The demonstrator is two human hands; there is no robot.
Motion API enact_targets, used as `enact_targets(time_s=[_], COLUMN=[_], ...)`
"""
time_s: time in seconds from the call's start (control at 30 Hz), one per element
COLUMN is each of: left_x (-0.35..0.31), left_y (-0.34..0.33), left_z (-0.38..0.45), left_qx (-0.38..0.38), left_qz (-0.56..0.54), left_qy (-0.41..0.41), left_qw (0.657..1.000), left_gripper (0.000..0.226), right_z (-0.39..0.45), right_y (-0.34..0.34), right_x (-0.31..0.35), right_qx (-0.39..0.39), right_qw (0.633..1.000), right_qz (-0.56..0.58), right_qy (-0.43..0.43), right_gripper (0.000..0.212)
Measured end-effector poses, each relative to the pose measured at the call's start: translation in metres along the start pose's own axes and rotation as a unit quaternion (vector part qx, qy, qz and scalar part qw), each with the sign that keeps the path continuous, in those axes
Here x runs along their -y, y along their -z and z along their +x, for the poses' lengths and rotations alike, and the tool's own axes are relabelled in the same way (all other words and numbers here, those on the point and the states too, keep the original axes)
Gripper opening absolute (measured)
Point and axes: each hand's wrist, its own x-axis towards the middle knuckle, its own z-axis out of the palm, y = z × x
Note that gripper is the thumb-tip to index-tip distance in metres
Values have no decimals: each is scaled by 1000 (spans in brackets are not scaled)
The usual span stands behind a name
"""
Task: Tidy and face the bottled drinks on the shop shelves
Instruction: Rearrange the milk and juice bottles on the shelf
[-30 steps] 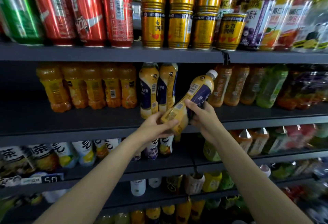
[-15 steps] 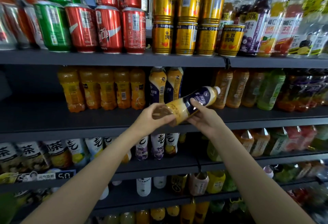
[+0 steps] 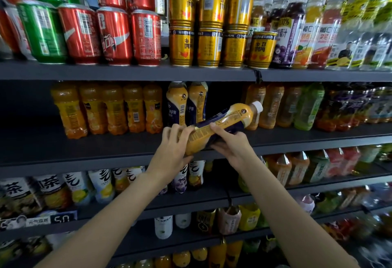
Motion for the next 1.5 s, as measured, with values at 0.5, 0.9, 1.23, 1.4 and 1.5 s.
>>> enact_targets(time_s=[0.5,0.9,1.23,1.4,1.5], left_x=[38,49,63,64,65], left_y=[-13,-54,-63,-59,-59], left_z=[35,67,63,66,66], left_qx=[-6,-14,-26,0,7], left_qz=[-172,-211,-155,-134,-136], left_qy=[305,356,353,345,351], left_qw=[937,911,922,929,926], left_gripper=[64,55,54,54,55], right_z=[72,131,208,242,249], right_y=[37,37,18,6,4], right_x=[10,-24,-31,-30,-26], right_qx=[-98,-70,-106,-122,-112], right_qw=[855,852,816,819,846], right_qz=[-445,-482,-549,-547,-515], right_qy=[249,192,150,125,82], right_gripper=[52,70,57,34,34])
